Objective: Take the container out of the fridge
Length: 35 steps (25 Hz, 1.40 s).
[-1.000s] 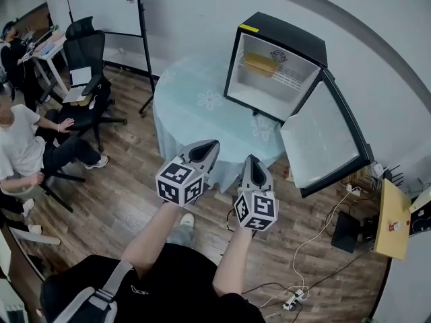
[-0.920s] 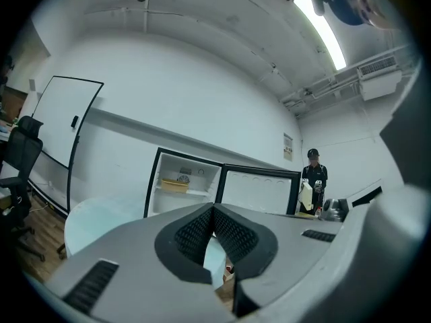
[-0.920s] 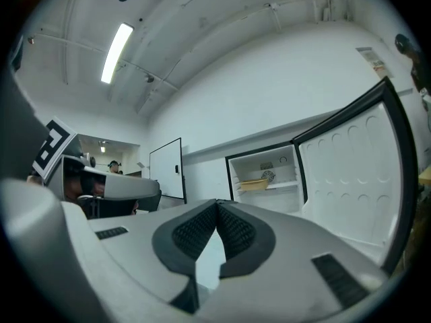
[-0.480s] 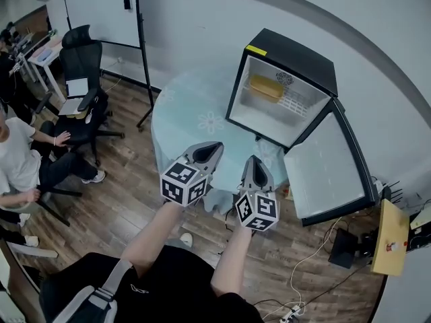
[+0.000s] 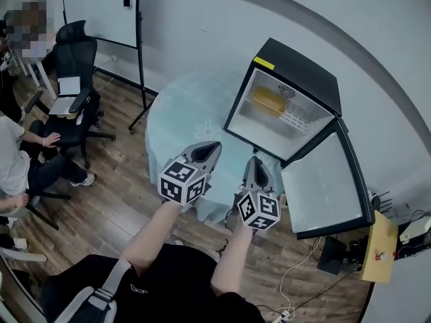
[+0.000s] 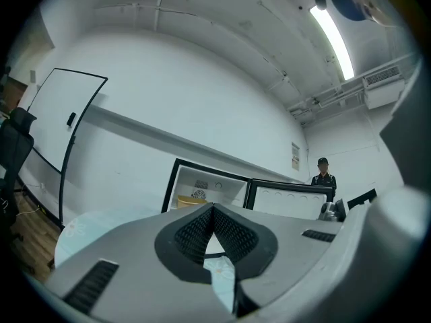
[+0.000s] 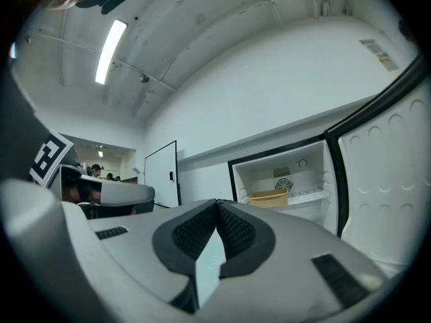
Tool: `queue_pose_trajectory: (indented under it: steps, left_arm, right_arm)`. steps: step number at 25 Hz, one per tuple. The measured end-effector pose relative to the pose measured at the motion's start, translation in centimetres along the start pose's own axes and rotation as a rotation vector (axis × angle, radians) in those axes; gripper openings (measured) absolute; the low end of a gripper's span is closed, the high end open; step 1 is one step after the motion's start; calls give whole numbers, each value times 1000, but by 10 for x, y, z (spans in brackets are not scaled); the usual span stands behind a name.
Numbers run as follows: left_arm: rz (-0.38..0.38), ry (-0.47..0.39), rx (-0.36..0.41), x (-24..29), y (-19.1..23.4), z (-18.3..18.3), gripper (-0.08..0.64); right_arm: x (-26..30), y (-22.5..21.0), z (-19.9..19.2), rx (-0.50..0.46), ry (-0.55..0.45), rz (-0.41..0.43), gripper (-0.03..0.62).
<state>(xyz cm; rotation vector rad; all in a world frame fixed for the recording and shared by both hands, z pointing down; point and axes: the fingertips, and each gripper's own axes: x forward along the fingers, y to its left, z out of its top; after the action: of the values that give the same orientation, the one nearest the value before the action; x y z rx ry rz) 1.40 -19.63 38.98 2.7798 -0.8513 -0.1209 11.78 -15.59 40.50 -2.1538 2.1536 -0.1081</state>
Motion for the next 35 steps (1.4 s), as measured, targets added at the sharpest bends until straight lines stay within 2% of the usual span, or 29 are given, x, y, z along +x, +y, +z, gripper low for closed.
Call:
queue_pose_trajectory:
  steps: [3,8,15,22,28,32,35]
  left_arm:
    - [-20,1,-18,10,5,-2,0]
    - [-43,16,-78,28,11,-13,0]
    - [-87,81,-123,70,7,-48,0]
    - [-72,88,-120,107,25,-46,0]
    - [-49,90,-51,144,43,-34,0]
    - [-49,100,47,169,47,-30,0]
    - [-49,101,128,190,50,-26,0]
  right_arm:
    - [4,-14,2,3,3,-41,5]
    - [11,-9,-11,-51,61,-32,6]
    - [13,-64,-32,-7,106,-146,5]
    - [49,-84,-32,-5,111,-131,5]
    - [93,-98,-26,-42,124,-99,6]
    - [117,-109,-24,-90,149,-79,5]
    - [137,-113,-19,-137,146,-32,6]
